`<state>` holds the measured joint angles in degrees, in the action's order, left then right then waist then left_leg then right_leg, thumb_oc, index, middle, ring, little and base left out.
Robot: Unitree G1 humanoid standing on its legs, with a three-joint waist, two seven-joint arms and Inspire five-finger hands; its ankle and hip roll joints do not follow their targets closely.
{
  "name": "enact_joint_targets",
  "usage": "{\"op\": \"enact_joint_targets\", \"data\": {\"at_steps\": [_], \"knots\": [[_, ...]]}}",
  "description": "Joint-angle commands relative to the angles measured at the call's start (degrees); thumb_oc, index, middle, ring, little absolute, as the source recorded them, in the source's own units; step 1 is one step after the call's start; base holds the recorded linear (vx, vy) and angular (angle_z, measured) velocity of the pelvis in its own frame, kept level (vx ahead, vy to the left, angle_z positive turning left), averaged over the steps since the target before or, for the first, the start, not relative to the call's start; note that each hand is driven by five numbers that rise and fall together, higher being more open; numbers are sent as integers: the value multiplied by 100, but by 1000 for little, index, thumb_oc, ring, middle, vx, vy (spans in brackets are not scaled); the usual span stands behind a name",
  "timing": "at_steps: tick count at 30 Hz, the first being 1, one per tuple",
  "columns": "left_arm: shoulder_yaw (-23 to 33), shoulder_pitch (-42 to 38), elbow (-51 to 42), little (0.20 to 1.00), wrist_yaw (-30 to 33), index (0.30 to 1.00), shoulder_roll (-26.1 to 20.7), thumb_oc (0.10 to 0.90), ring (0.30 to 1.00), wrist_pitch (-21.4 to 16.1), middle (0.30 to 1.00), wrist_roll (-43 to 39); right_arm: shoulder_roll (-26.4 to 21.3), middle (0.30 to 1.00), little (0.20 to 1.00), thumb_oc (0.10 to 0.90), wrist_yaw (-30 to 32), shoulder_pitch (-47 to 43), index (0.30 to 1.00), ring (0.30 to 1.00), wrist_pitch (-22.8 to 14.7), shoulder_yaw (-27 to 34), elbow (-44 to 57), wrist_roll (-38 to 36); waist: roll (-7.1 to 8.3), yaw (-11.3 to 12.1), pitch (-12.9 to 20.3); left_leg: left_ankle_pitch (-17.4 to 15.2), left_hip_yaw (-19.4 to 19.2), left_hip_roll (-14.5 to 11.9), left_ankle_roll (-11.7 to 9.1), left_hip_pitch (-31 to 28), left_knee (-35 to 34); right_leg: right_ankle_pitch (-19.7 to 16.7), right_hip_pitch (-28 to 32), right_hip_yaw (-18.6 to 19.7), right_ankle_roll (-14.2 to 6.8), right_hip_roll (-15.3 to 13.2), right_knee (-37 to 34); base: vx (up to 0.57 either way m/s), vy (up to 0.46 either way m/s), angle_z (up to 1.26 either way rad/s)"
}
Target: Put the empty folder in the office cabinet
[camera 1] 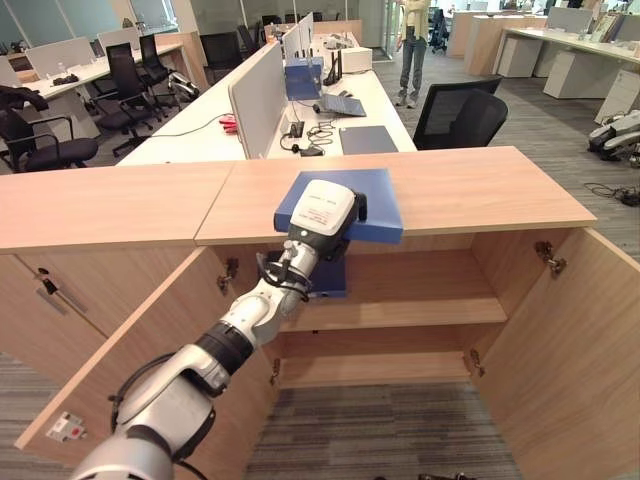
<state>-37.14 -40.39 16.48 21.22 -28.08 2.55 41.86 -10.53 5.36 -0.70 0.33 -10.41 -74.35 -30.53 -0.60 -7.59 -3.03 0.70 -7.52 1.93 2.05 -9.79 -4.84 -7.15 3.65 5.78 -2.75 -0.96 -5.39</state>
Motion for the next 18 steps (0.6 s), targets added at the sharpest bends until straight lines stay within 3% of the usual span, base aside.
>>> {"op": "enact_joint_targets", "data": {"at_steps": [1,2,6,8,9,12,16,18], "knots": [[381,-124,-1041,300,-720,300,-162,400,300,-909,300,-1179,36,900,900,800,-87,-90,900,900,-147,31,-283,5,-2,167,11,-452,454,212,1,116,-16,498,318,-428,-273,81,110,0,0,0],[445,230,-1622,300,-1125,300,-290,400,300,-1142,300,-1689,30,900,900,800,-120,-71,900,900,-148,130,-298,16,-14,201,13,-460,457,218,2,115,-16,494,328,-449,-279,75,94,32,17,1],[880,1635,-3068,300,-2117,300,-727,400,300,-1441,300,-3879,56,900,900,800,-363,-11,900,900,-81,281,-271,70,-38,311,-32,-465,466,217,2,112,-16,480,333,-484,-300,58,78,15,10,9],[1118,2390,-3218,300,-2527,300,-812,400,300,-1343,300,-5129,45,900,900,800,-515,15,900,900,-32,290,-204,95,-35,358,-64,-459,465,211,-2,123,-16,469,325,-500,-305,51,71,-4,-2,2],[1135,2410,-3235,300,-2537,300,-819,400,300,-1335,300,-5138,44,900,900,800,-516,21,900,900,-31,280,-201,94,-36,349,-58,-460,466,211,-2,123,-16,470,326,-501,-305,51,70,-6,-5,4],[1453,3513,-3188,300,-3114,300,-921,400,300,-913,300,-7177,46,900,900,800,-736,79,900,900,44,235,-46,127,-41,426,-111,-489,503,188,-13,95,-16,507,385,-547,-298,54,48,28,-16,-3],[1720,4081,-3080,300,-3172,300,-1135,400,300,-797,300,-7279,-31,900,900,800,-781,201,900,900,-41,124,497,121,-24,462,-117,-415,542,182,-32,177,-16,484,323,-574,-283,61,53,-10,-15,-3],[2066,4600,-2996,300,-3123,300,-1343,400,300,-695,300,-6690,-248,900,900,800,-636,69,900,900,-177,77,1565,127,-42,539,-157,-440,586,181,-21,160,-16,503,335,-608,-292,68,54,18,3,7]]}}
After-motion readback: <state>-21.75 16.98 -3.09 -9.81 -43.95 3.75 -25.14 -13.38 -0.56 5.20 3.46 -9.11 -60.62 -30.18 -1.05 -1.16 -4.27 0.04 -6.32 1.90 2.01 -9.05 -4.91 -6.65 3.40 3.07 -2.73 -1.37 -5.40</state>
